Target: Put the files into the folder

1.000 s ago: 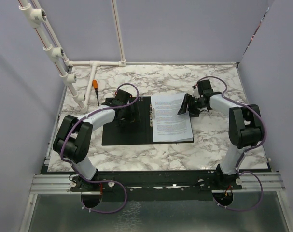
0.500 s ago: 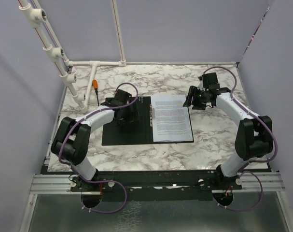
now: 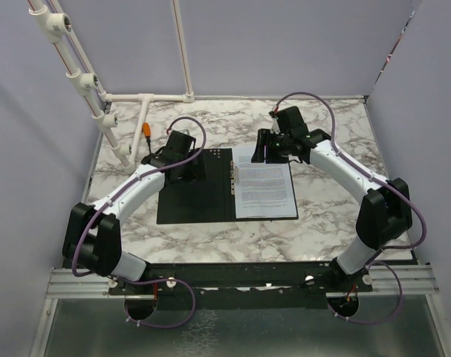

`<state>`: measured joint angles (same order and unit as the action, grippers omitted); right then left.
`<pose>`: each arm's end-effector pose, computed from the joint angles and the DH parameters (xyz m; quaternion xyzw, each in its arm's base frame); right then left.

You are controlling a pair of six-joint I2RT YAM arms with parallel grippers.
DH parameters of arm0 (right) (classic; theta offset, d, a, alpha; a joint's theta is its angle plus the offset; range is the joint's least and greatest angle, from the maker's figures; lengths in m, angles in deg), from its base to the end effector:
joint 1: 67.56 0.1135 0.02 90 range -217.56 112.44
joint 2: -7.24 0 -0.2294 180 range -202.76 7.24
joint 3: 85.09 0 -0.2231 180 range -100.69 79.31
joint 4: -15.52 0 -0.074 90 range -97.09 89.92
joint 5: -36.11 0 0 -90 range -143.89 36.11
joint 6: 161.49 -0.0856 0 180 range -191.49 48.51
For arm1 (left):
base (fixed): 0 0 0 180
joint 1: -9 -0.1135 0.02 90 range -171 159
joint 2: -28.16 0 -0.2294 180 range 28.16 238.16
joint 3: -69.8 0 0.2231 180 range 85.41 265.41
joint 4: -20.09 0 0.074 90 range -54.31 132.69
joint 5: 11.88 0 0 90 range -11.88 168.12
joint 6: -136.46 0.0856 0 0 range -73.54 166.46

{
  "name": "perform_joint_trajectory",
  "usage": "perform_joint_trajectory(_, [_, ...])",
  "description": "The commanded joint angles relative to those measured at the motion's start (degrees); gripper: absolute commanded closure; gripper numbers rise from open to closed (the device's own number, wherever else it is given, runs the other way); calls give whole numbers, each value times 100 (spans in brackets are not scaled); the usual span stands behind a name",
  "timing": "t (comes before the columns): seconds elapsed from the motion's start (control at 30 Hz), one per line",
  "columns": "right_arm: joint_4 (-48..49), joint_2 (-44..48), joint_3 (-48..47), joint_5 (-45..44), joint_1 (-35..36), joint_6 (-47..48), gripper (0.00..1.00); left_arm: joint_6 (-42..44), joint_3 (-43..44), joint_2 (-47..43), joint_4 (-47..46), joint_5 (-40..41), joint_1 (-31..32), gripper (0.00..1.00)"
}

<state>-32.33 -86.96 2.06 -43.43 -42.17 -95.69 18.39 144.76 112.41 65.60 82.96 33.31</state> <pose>0.3215 0.1698 0.2173 -0.0415 0.9330 0.2231 0.2793 0.2846 -0.1206 0.1756 -0.0440 0.9514 -0.0972 0.2888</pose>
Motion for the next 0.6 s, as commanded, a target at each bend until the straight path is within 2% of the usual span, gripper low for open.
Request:
perform_joint_trajectory(0.0, [-96,-355,-257,-344,320,-254,42,238,-27,-472,298,408,-32,1])
perform_joint_trajectory(0.17, [-79,-750,-506,-515,614,-433,44,321,-236,-764,296,331,-32,1])
perform_joint_trajectory(0.4, [68,-1289,-756,-628,867,-691,46,525,-528,-1102,38,-212,-27,1])
perform_joint_trajectory(0.57, [66,-1677,-1020,-685,1001,-806,48,666,-731,-1320,-118,-136,-32,1])
